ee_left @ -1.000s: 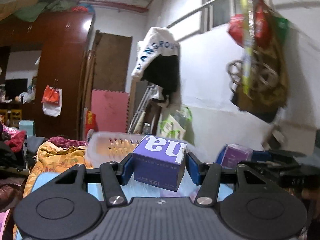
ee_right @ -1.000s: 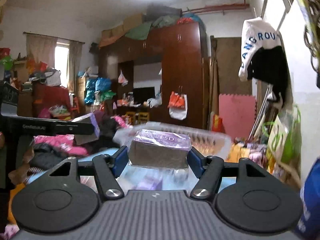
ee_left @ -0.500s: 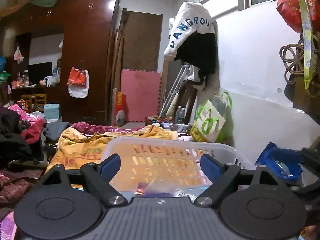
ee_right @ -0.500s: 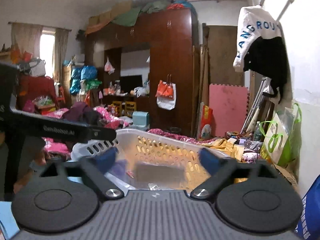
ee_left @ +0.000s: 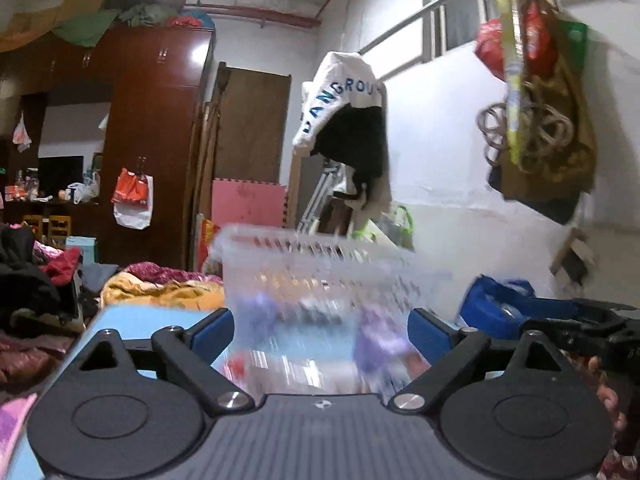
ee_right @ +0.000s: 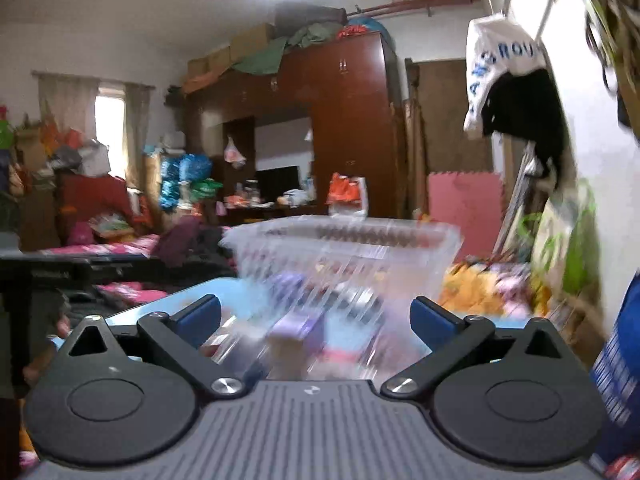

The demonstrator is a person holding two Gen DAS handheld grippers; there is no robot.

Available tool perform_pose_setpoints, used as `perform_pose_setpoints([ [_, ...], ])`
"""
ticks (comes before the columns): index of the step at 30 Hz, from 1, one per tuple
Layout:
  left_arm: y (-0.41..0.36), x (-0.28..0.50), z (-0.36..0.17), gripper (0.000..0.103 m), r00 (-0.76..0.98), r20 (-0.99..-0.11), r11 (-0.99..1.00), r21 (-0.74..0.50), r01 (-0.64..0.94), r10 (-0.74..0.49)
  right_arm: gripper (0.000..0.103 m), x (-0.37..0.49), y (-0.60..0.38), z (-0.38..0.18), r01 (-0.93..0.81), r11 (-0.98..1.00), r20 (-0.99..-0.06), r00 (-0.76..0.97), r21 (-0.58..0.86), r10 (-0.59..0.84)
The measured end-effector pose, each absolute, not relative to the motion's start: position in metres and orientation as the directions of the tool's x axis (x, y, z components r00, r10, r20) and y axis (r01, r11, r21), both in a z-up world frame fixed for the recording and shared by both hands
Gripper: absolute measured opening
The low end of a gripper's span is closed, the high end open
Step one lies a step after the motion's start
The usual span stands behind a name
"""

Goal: Organize objects
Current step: 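Grasp a clear bagged blue box with the left gripper while the right grasps a bagged dark item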

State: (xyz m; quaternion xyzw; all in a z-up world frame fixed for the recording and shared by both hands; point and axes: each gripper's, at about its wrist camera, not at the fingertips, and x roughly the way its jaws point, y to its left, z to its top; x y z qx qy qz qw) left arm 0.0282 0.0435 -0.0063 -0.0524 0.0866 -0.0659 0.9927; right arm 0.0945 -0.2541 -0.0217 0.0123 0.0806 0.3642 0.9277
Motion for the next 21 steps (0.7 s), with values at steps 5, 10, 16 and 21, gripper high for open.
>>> perform_pose_setpoints([
  [5, 0.027, 0.008, -0.038, 0.096, 0.949, -0.218, 0.973, -0.063, 0.221, -0.230, 0.103, 0.081, -0.263, -0.042, -0.712, 0.687, -0.106, 0.679, 0.144, 0.727],
  [10, 0.008, 0.014, -0.047, 0.092, 0.943, -0.255, 0.975, 0.007, 0.221, -0.212, 0.088, 0.079, -0.229, -0.032, -0.763, 0.647, -0.143, 0.638, 0.016, 0.756],
  [16, 0.010, 0.019, -0.057, 0.072, 0.930, -0.296, 0.975, -0.019, 0.221, -0.217, 0.062, 0.092, -0.202, -0.042, -0.768, 0.639, -0.241, 0.612, 0.047, 0.753],
  [21, 0.001, 0.018, -0.065, 0.072, 0.933, -0.298, 0.976, 0.021, 0.218, -0.202, 0.058, 0.090, -0.198, -0.045, -0.765, 0.643, -0.257, 0.613, 0.047, 0.747],
])
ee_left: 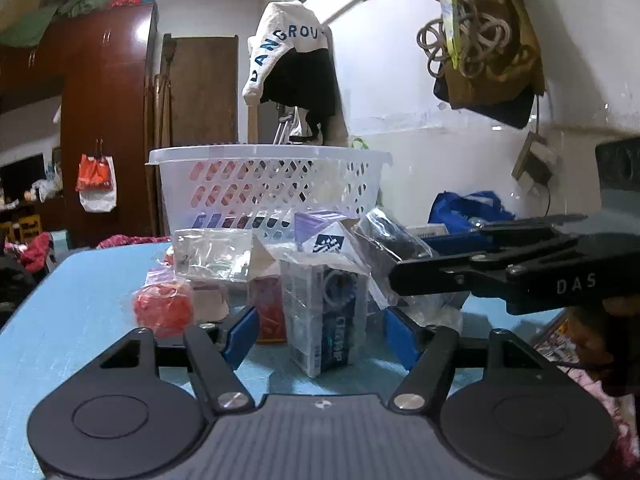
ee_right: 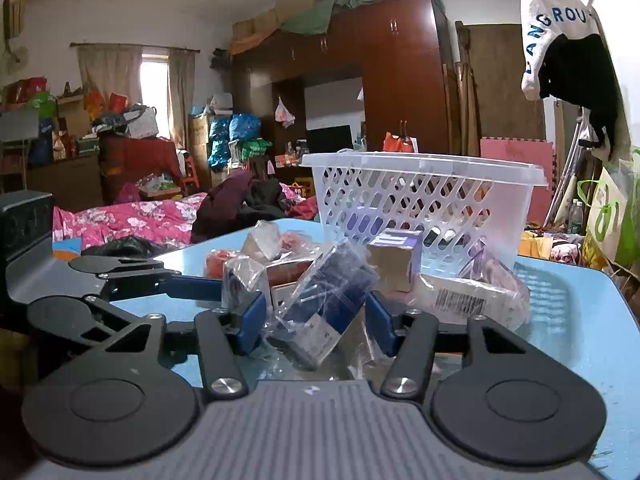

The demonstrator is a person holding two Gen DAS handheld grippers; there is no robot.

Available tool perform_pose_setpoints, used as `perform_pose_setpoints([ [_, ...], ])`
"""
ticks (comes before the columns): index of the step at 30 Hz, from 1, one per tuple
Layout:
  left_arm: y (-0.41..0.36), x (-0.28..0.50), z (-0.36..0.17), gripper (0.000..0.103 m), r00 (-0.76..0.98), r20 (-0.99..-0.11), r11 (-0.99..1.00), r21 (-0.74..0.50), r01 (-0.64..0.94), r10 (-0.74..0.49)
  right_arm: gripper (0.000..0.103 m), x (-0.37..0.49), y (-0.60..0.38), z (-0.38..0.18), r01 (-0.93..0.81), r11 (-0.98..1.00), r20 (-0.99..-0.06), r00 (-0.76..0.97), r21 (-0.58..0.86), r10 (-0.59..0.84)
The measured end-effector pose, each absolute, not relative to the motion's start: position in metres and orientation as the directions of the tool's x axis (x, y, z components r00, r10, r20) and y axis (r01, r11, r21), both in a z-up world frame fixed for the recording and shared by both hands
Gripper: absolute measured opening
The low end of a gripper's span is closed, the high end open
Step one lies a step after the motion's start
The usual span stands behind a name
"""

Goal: Organize objects
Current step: 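Grasp a clear bagged blue box with the left gripper while the right grasps a bagged dark item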

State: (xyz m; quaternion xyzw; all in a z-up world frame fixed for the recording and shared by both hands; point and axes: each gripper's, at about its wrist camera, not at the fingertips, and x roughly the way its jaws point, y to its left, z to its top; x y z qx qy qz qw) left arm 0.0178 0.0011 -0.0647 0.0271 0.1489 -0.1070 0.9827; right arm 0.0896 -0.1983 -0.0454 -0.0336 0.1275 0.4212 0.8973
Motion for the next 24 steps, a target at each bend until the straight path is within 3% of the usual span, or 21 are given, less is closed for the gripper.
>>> perform_pose_setpoints([
  [2, -0.003, 0.018, -0.066, 0.072, 0.933, -0.303, 0.976, 0.033, 0.215, -0.195, 0.053, 0.083, -0.200, -0.049, -0.757, 0.652, -0.255, 0.623, 0.038, 0.739],
  [5, -0.005, 0.018, -0.066, 0.049, 0.930, -0.309, 0.976, 0.030, 0.218, -0.198, 0.050, 0.081, -0.203, -0.051, -0.757, 0.653, -0.249, 0.626, 0.035, 0.739],
  [6, -0.005, 0.019, -0.066, 0.048, 0.930, -0.311, 0.976, 0.026, 0.216, -0.198, 0.050, 0.080, -0.205, -0.049, -0.756, 0.653, -0.239, 0.628, 0.038, 0.741],
  [10, -0.004, 0.017, -0.066, 0.048, 0.937, -0.294, 0.978, 0.021, 0.205, -0.191, 0.044, 0.078, -0.214, -0.048, -0.758, 0.650, -0.202, 0.630, 0.052, 0.750],
  [24, 0.007, 0.008, -0.051, 0.048, 0.955, -0.225, 0.980, 0.012, 0.199, -0.192, 0.041, 0.085, -0.226, -0.043, -0.747, 0.659, -0.179, 0.640, 0.082, 0.748],
])
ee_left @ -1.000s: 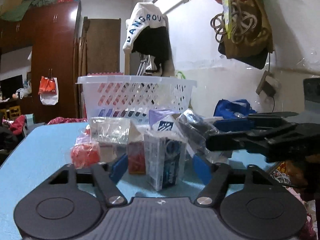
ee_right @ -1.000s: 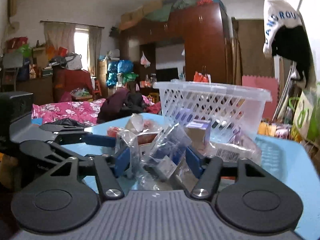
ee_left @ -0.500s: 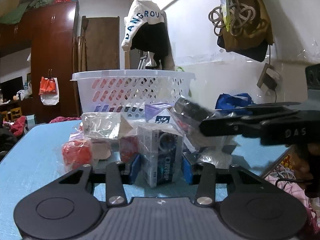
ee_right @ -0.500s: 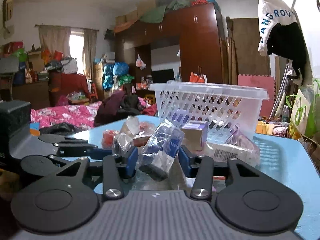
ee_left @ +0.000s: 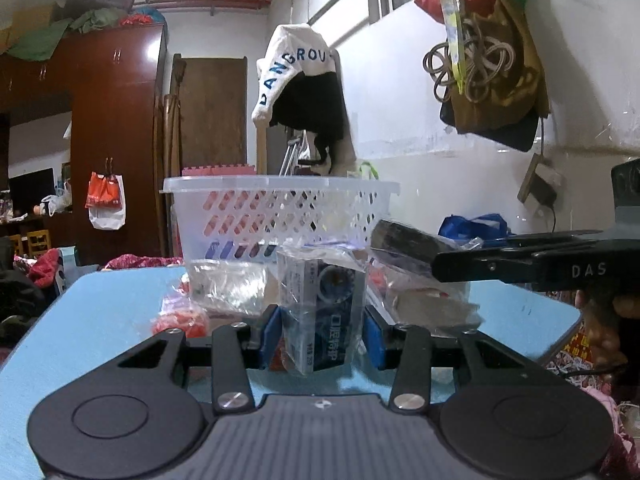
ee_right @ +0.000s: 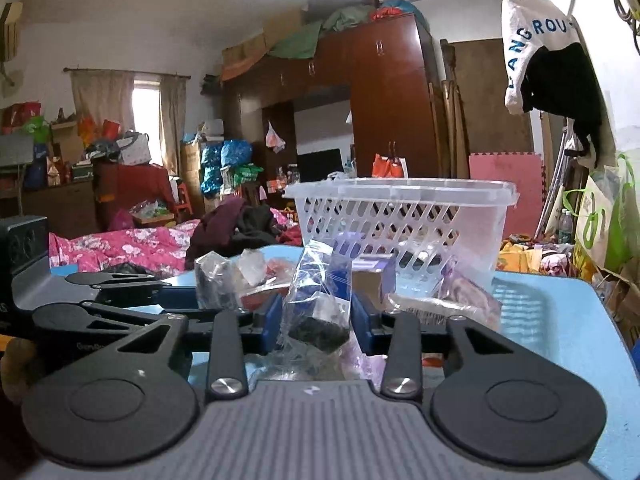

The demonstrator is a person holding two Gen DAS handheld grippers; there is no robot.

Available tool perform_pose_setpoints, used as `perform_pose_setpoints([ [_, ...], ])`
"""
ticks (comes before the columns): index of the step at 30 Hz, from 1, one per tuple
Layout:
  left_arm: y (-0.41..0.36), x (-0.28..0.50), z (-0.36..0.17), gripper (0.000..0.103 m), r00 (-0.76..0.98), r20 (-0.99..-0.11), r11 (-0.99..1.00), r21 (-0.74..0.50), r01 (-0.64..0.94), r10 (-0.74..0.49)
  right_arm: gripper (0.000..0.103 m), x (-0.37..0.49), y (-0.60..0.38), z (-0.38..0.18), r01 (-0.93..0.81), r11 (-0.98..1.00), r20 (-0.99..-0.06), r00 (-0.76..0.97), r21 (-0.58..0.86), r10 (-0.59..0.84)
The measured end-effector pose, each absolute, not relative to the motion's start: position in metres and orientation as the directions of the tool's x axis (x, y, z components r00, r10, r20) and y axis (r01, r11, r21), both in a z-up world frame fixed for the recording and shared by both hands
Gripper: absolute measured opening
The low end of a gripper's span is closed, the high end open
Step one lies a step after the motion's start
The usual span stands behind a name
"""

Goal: Organize objects
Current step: 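Grasp a clear bagged blue box with the left gripper while the right grasps a bagged dark item, then drop both bagged items into the white basket, then grasp the bagged red ball with the left gripper while the right grasps a lilac box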

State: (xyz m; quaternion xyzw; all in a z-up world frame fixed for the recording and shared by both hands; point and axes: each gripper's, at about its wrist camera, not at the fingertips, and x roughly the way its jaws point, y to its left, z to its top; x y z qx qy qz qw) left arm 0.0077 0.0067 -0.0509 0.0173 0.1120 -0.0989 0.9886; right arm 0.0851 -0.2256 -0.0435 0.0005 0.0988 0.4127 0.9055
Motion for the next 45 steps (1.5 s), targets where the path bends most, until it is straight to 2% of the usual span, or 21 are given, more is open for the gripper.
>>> perform_pose_setpoints([
  [7, 0.018, 0.006, -0.039, 0.048, 0.959, -0.193, 0.978, -0.019, 0.208, -0.208, 0.040, 0.090, -0.243, -0.036, -0.723, 0.682, -0.142, 0.668, 0.106, 0.730],
  [12, 0.031, 0.015, -0.003, 0.048, 0.964, -0.110, 0.968, -0.083, 0.235, -0.243, 0.040, 0.101, -0.249, -0.017, -0.710, 0.696, -0.096, 0.689, 0.107, 0.718],
  [16, 0.039, 0.048, 0.039, 0.048, 0.965, -0.092, 0.964, -0.128, 0.234, -0.246, 0.040, 0.122, -0.241, 0.006, -0.693, 0.716, -0.085, 0.711, 0.084, 0.698],
  [20, 0.038, 0.106, 0.079, 0.048, 0.970, -0.151, 0.976, -0.137, 0.172, -0.192, 0.040, 0.154, -0.222, 0.034, -0.665, 0.746, -0.094, 0.741, 0.030, 0.665],
  [25, 0.038, 0.187, 0.087, 0.048, 0.947, -0.294, 0.983, -0.163, 0.085, -0.130, 0.040, 0.202, -0.190, 0.039, -0.631, 0.776, -0.201, 0.762, -0.015, 0.616],
  [26, 0.040, 0.200, 0.084, 0.052, 0.936, -0.325, 0.980, -0.187, 0.072, -0.131, 0.040, 0.209, -0.185, 0.037, -0.626, 0.779, -0.221, 0.763, -0.019, 0.608],
  [27, 0.039, 0.211, 0.081, 0.066, 0.923, -0.359, 0.978, -0.192, 0.076, -0.142, 0.041, 0.214, -0.182, 0.034, -0.626, 0.779, -0.230, 0.760, -0.013, 0.607],
  [29, 0.037, 0.225, 0.074, 0.077, 0.906, -0.403, 0.982, -0.175, 0.065, -0.132, 0.049, 0.222, -0.180, 0.029, -0.633, 0.774, -0.261, 0.743, 0.025, 0.616],
  [30, 0.037, 0.226, 0.071, 0.077, 0.907, -0.408, 0.986, -0.159, 0.043, -0.105, 0.052, 0.224, -0.180, 0.027, -0.637, 0.771, -0.269, 0.737, 0.033, 0.620],
  [31, 0.035, 0.225, 0.069, 0.077, 0.907, -0.413, 0.990, -0.136, 0.032, -0.086, 0.059, 0.222, -0.182, 0.026, -0.630, 0.776, -0.268, 0.744, 0.025, 0.612],
  [34, 0.035, 0.209, 0.070, 0.077, 0.921, -0.378, 0.993, -0.104, 0.062, -0.097, 0.074, 0.207, -0.187, 0.024, -0.621, 0.784, -0.263, 0.761, -0.029, 0.593],
  [37, 0.043, 0.181, 0.071, 0.078, 0.938, -0.331, 0.992, -0.106, 0.076, -0.107, 0.076, 0.191, -0.203, 0.025, -0.637, 0.771, -0.244, 0.748, -0.005, 0.617],
  [38, 0.045, 0.168, 0.068, 0.079, 0.941, -0.323, 0.993, -0.097, 0.073, -0.101, 0.081, 0.186, -0.209, 0.026, -0.656, 0.755, -0.244, 0.732, 0.004, 0.637],
  [41, 0.049, 0.132, 0.053, 0.079, 0.951, -0.301, 0.997, -0.057, 0.060, -0.074, 0.089, 0.157, -0.225, 0.018, -0.675, 0.737, -0.236, 0.720, -0.019, 0.653],
  [45, 0.057, 0.082, 0.024, 0.081, 0.961, -0.262, 0.994, -0.081, 0.074, -0.093, 0.091, 0.121, -0.240, -0.004, -0.701, 0.712, -0.245, 0.698, -0.041, 0.673],
])
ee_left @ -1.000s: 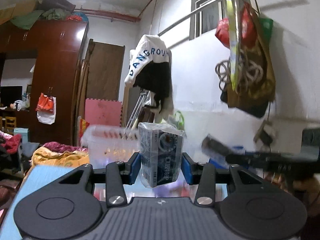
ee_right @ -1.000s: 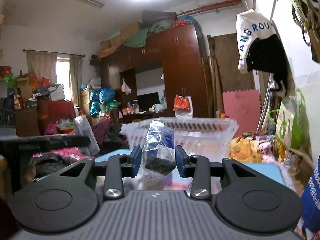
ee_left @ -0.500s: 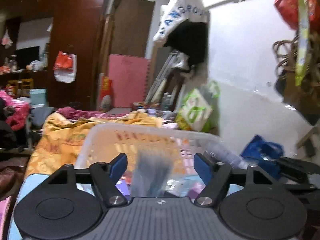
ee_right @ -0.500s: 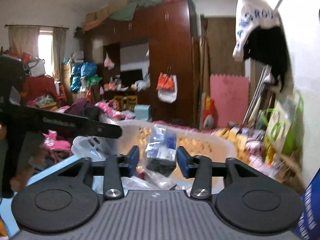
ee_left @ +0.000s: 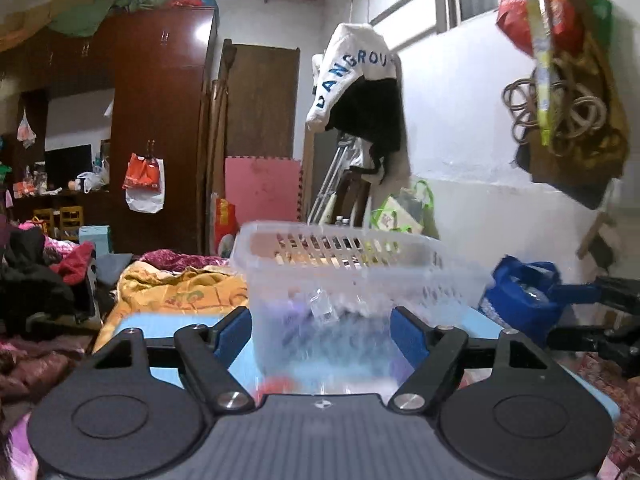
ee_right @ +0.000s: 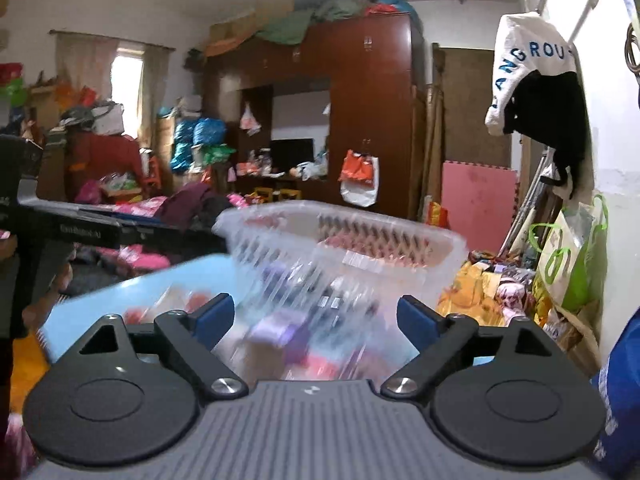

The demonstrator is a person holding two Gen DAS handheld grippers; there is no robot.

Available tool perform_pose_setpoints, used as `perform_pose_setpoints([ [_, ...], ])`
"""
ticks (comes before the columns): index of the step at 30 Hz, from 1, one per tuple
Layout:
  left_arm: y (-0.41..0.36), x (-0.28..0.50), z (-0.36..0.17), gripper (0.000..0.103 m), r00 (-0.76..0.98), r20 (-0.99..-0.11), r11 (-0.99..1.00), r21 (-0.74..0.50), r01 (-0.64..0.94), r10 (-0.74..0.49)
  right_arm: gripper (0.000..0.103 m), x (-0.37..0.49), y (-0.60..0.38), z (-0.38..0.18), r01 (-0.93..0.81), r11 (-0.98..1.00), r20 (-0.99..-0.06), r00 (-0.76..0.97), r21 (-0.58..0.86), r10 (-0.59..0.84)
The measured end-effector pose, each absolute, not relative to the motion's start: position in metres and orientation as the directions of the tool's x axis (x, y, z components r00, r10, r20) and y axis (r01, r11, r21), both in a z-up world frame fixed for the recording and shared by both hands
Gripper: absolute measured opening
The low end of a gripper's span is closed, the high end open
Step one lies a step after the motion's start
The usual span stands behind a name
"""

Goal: Organize objects
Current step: 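Grasp the bagged red ball with the left gripper while the right grasps a lilac box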

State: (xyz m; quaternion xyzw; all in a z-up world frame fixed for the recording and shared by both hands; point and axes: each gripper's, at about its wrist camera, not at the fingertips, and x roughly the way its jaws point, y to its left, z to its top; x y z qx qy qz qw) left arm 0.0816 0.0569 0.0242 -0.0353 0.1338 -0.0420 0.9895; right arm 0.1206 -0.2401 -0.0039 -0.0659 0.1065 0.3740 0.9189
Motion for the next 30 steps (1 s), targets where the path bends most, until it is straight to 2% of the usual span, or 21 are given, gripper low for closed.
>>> perform_pose_setpoints([
  [6, 0.063, 0.043, -0.014, 0.082, 0.960, -0.279, 0.998, -0.067, -0.013, -0.006, 0.090, 0.102, -0.249, -0.049, -0.740, 0.668, -0.262, 0.631, 0.080, 0.730],
  [9, 0.071, 0.041, -0.020, 0.082, 0.952, -0.306, 0.997, -0.077, -0.009, -0.015, 0.086, 0.107, -0.252, -0.058, -0.744, 0.650, -0.263, 0.604, 0.153, 0.753],
  [13, 0.071, 0.046, -0.026, 0.082, 0.942, -0.336, 0.998, -0.058, -0.009, -0.011, 0.068, 0.112, -0.250, -0.070, -0.742, 0.635, -0.307, 0.566, 0.216, 0.765],
  [21, 0.059, 0.056, -0.041, 0.082, 0.917, -0.398, 1.000, 0.001, 0.004, -0.003, 0.066, 0.112, -0.250, -0.082, -0.736, 0.624, -0.314, 0.546, 0.264, 0.777],
  [27, 0.056, 0.060, -0.050, 0.082, 0.897, -0.441, 1.000, 0.001, 0.015, -0.013, 0.061, 0.119, -0.261, -0.088, -0.720, 0.584, -0.279, 0.513, 0.375, 0.812],
  [30, 0.056, 0.062, -0.051, 0.082, 0.897, -0.442, 1.000, -0.006, 0.008, -0.010, 0.048, 0.120, -0.260, -0.088, -0.712, 0.589, -0.274, 0.521, 0.383, 0.808],
])
